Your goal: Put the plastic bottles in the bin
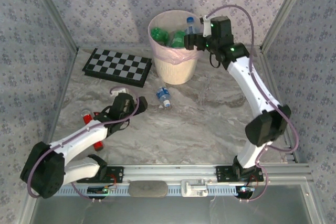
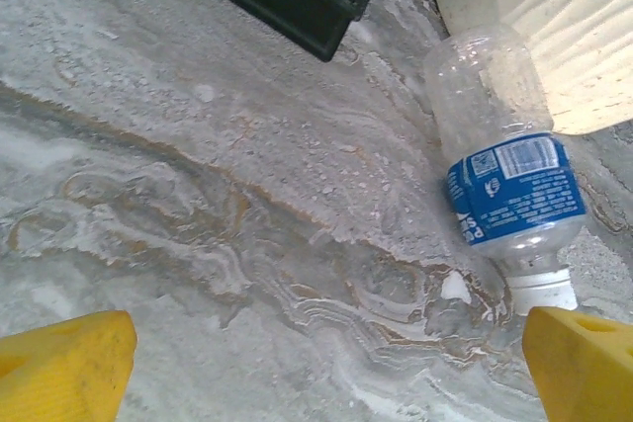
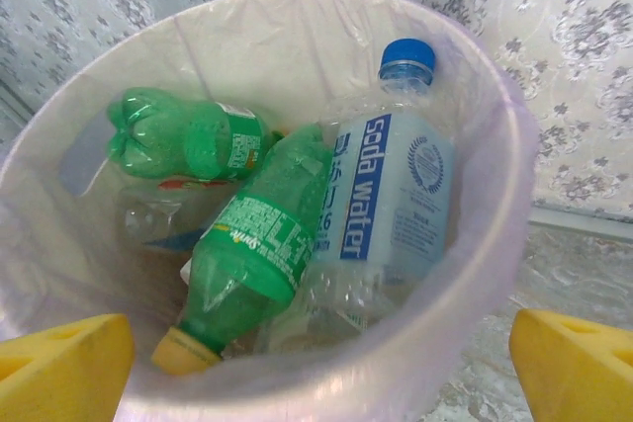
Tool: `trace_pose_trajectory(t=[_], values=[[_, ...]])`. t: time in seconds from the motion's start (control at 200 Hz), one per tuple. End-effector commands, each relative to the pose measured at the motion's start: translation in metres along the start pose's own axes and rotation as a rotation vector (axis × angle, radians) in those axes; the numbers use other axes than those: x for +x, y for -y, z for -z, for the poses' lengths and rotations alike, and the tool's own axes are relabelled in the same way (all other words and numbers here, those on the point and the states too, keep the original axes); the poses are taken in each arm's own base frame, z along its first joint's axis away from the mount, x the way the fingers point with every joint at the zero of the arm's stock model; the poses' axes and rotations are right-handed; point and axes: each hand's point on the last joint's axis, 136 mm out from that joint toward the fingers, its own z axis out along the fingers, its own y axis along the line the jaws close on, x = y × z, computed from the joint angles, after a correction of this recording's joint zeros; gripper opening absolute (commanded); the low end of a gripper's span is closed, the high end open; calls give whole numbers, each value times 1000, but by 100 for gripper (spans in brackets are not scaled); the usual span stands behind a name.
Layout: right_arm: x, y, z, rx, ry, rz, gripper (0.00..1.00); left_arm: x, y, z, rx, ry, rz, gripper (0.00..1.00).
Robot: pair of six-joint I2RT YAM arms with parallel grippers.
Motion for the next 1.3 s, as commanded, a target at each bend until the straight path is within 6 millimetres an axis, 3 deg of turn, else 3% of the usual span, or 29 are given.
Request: trace_pose_trajectory(t=[0.0, 0.305, 0.325, 0.475, 0.69, 0.83, 0.979, 1.294], values=[[-4, 5, 24, 24, 88, -4, 99, -5, 24, -2, 44, -10, -36, 100], [82, 22, 43, 52, 44, -78, 99, 5, 67, -26, 59, -68, -109, 100], [100, 25, 40, 58, 18, -88, 99, 5, 70, -28, 59, -72, -116, 100], [145, 31, 41, 61, 19, -182, 99, 9, 91, -44, 50, -107, -187, 100], [201, 36, 43, 66, -6, -286, 99, 3, 96, -69, -55, -132, -309, 100], [210, 37, 49, 71, -15, -279, 99, 6, 105, -87, -73, -169, -344, 100], [206, 39, 54, 83, -1, -262, 99, 13, 111, -107, -89, -193, -343, 100], [207, 38, 59, 78, -2, -263, 99, 21, 102, -137, -172, -208, -363, 100]])
